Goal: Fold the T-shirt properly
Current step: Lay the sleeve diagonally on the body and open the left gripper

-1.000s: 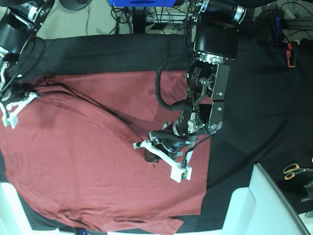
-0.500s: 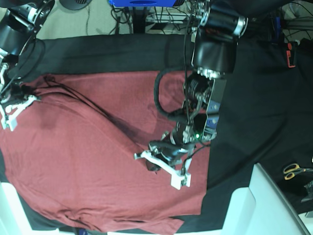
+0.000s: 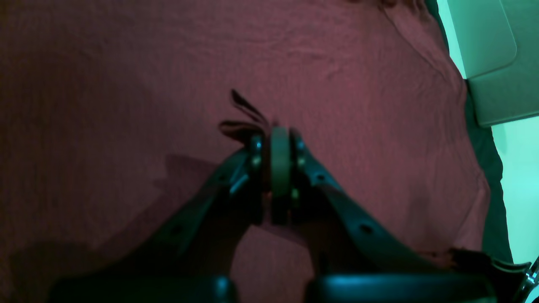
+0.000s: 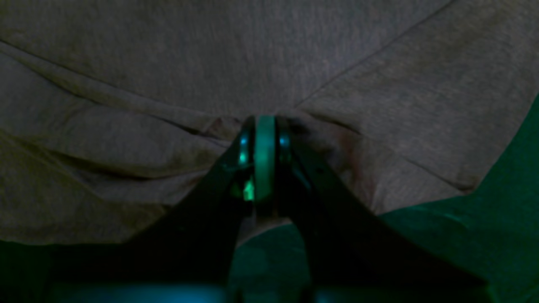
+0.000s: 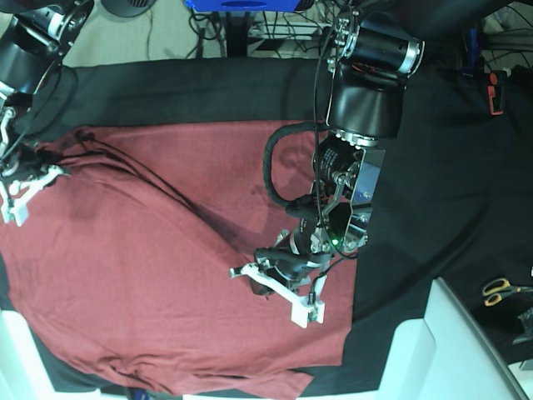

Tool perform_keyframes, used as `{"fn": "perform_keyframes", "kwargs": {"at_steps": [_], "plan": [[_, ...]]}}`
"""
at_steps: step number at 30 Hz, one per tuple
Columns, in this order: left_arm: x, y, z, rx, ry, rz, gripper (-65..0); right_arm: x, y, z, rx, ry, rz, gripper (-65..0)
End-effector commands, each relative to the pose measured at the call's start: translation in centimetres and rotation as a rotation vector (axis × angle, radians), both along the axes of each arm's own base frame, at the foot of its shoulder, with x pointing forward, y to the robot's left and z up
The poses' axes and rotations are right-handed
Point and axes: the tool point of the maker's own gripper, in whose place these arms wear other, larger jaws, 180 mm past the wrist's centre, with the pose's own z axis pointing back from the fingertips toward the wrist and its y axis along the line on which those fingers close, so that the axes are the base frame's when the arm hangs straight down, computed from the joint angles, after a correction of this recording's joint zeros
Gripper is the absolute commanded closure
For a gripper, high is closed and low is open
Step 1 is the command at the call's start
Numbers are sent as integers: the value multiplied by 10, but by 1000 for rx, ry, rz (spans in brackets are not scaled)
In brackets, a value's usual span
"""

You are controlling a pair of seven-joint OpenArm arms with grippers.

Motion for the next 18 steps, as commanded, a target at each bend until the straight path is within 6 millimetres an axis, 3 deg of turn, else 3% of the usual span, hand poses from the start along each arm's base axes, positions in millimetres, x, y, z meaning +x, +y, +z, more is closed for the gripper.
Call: {"fn": "perform_keyframes", "kwargs": {"at_steps": [1, 13, 18], "plan": [[16, -4, 24, -19, -69, 1, 0, 14, -8, 14, -16, -55, -6, -6], [19, -1, 27, -20, -75, 10, 0, 14, -7, 14, -13, -56, -6, -12], [20, 1, 27, -21, -75, 16, 0, 18, 2, 14, 6, -71, -9, -17]]}}
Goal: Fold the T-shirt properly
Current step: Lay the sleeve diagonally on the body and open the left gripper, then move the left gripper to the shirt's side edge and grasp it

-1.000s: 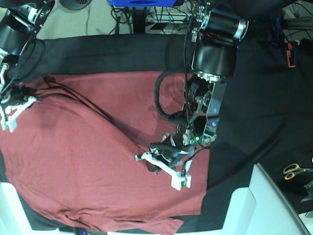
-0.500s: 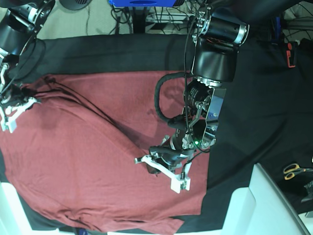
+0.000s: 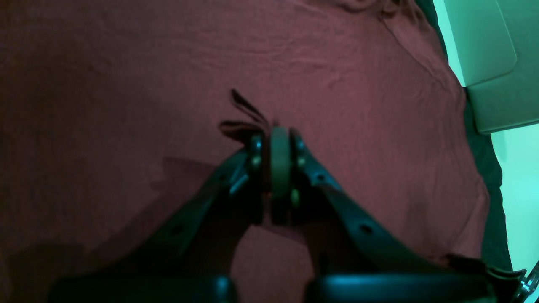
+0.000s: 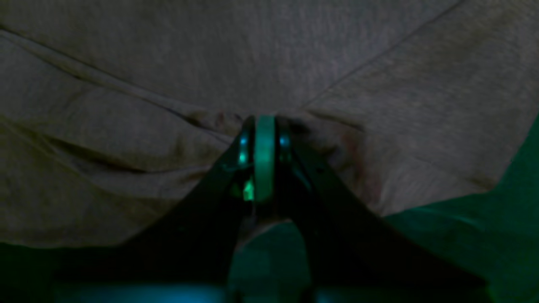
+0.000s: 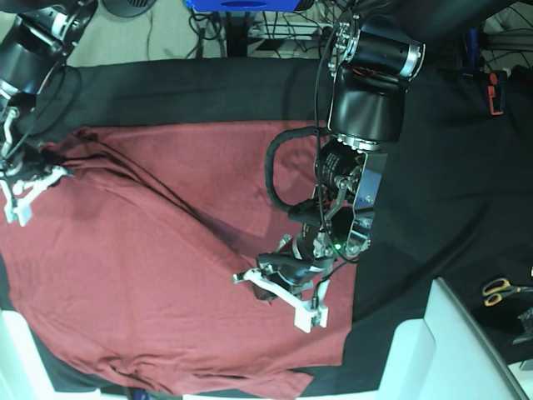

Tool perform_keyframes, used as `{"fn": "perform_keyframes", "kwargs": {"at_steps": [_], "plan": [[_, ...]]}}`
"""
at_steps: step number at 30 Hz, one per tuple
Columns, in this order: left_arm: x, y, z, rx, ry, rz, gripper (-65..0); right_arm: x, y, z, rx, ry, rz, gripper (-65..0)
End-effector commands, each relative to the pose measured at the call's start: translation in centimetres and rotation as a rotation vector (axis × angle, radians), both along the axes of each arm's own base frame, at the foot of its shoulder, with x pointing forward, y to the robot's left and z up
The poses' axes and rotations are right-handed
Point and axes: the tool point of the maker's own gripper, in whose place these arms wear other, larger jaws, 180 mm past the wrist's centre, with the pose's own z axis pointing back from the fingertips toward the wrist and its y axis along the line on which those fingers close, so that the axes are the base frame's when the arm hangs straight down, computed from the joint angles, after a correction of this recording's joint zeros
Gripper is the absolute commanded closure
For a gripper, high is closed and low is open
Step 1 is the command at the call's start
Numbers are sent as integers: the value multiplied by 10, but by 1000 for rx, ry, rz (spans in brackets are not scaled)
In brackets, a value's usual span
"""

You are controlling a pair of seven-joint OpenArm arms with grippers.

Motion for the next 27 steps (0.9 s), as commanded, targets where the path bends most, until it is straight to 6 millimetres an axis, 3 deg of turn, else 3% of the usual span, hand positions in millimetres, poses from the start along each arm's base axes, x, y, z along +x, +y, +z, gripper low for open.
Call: {"fn": "perform_keyframes", "kwargs": {"at_steps": [1, 2, 9, 12, 15, 17, 19, 22, 24, 27], "plan": [[14, -4, 23, -20, -66, 4, 0, 19, -9, 18, -19, -70, -6, -27], [15, -4, 24, -20, -68, 4, -31, 21, -8, 19, -18, -74, -6, -47], [21, 21, 34, 22, -109, 24, -523, 35, -10, 29, -30, -172, -18, -366], [23, 32, 54, 30, -166, 28, -650, 43, -17, 47, -65, -229, -14, -411], [7, 40, 69, 44, -224, 25, -650, 44, -27, 67, -120, -276, -13, -410], [-14, 48, 73, 72, -254, 15, -650, 36, -50, 83, -160, -311, -74, -416], [-34, 58, 69, 113, -256, -4, -650, 25, -72, 88, -167, -322, -152, -419], [-69, 80, 55, 170, -227, -19, -650, 8, -104, 77, -140, -293, -252, -422], [-90, 90, 48, 175, -203, -16, -632, 1, -114, 60, -54, -272, -299, -435], [-119, 116, 42, 82, -145, 73, -467, -5, -124, 46, 90, -288, -337, -447]]}}
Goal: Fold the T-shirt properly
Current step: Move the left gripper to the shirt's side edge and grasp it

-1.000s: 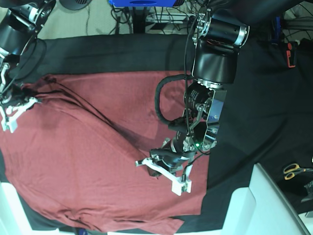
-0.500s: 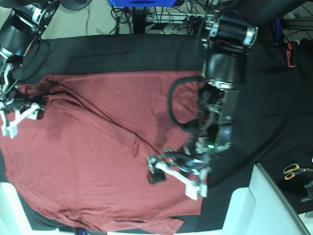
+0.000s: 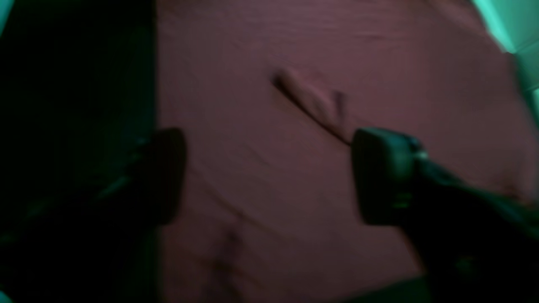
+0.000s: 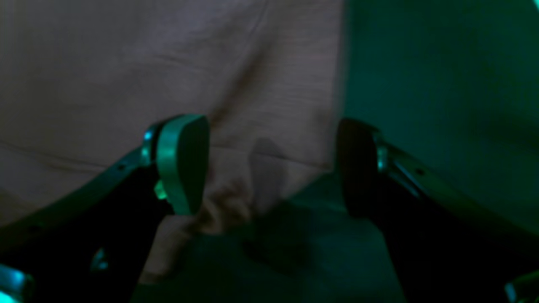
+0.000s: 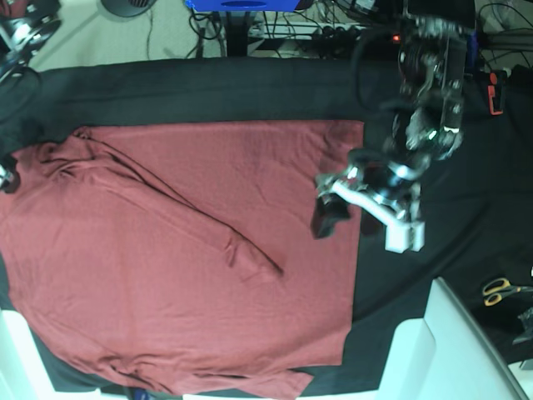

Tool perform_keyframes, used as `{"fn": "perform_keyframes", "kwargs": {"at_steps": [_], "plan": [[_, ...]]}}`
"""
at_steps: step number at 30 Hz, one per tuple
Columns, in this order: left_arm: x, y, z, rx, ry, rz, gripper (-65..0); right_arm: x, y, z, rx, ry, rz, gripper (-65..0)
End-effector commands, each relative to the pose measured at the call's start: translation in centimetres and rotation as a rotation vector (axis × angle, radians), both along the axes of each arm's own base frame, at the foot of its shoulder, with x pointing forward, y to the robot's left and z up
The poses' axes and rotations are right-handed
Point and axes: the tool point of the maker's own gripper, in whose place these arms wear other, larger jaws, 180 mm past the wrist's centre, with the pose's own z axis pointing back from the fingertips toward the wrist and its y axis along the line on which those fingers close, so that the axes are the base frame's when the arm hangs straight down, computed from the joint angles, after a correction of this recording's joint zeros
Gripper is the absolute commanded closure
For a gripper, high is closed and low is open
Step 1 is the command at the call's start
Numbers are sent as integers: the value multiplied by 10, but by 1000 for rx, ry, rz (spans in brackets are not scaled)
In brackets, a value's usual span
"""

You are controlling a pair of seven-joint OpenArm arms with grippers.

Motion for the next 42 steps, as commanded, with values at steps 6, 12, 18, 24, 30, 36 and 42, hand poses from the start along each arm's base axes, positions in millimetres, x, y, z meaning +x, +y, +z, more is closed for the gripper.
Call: {"fn": "perform_keyframes", "kwargs": {"at_steps": [6, 12, 18, 24, 30, 36, 42], "plan": [[-52, 47, -15, -195, 107, 145, -247, -2, -41, 9, 76, -103, -122, -447], [-101, 51, -53, -177, 253, 166, -245, -9, -32, -7, 118, -85, -138, -446], [-125, 48, -69, -195, 318, 187, -267, -12, -24, -21, 162, -83, -164, -444], [-141, 27, -80, -223, 370, 155, -556, -13, -13, -29, 189, -79, -168, -441], [-144, 6, -82, -249, 384, 115, -632, -9, 12, -41, 212, -49, -114, -440], [-144, 3, -84, -273, 384, 142, -632, -6, 19, -40, 215, -58, -76, -431], [-152, 9, -106, -290, 437, 203, -640, -7, 15, -38, 207, -57, -75, -173]]}}
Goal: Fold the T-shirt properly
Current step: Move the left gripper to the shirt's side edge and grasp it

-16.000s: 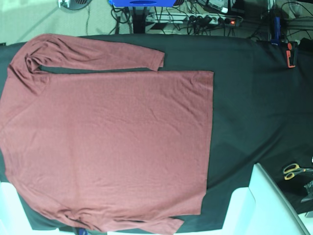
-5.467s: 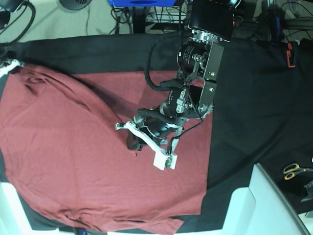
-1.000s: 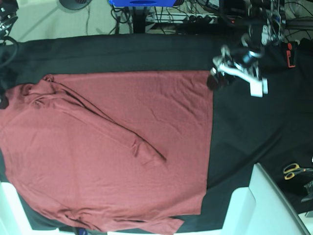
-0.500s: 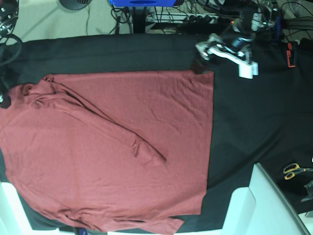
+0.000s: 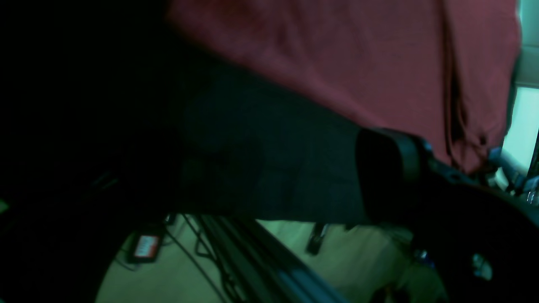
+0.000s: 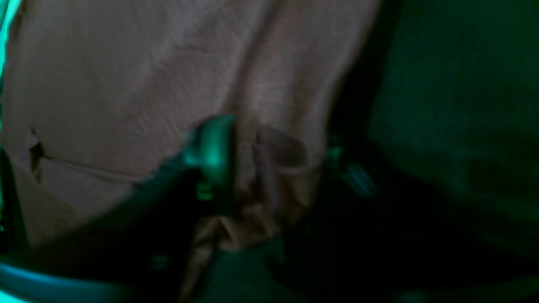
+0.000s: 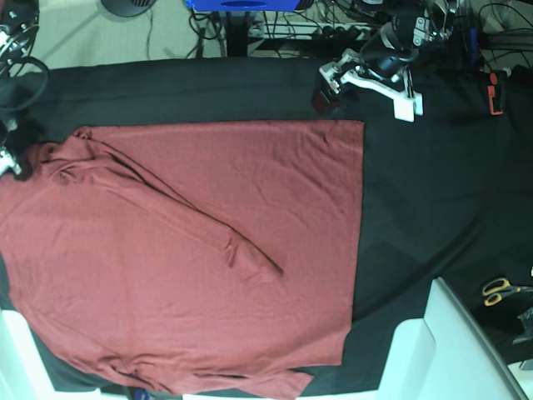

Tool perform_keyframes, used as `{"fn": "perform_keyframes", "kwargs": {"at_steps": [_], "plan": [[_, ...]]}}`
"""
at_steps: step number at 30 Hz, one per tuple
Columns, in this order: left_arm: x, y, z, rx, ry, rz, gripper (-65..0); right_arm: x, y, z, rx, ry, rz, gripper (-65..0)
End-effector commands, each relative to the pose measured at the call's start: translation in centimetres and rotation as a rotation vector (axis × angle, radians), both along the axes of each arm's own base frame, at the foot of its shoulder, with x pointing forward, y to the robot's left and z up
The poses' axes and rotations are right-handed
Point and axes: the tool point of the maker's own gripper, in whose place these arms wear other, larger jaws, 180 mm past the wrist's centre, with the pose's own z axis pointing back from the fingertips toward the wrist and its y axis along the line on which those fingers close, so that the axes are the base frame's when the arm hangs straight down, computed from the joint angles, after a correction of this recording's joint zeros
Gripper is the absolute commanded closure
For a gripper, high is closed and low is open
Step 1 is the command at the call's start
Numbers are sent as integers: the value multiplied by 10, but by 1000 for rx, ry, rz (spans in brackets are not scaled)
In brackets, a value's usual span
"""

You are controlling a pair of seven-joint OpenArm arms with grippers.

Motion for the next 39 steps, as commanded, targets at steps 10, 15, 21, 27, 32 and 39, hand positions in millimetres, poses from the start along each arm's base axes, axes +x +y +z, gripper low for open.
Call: {"fn": "perform_keyframes", "kwargs": {"at_steps": [10, 15, 21, 27, 32, 39], "plan": [[9, 13, 9, -44, -106, 62, -643, 1, -8, 6, -15, 10, 20, -3], [11, 34, 2, -20, -96, 116, -638, 1, -8, 6, -16, 11, 21, -3], [32, 43, -5, -20, -110, 145, -634, 1, -7, 6, -15, 12, 22, -3], [52, 32, -12, -61, -113, 164, -632, 1, -7, 6, -15, 12, 22, -3], [54, 11, -26, -95, -79, 127, -632, 1, -7, 6, -15, 12, 22, -3], [52, -5, -31, -117, -64, 100, -584, 1, -7, 6, -15, 12, 22, -3]]}}
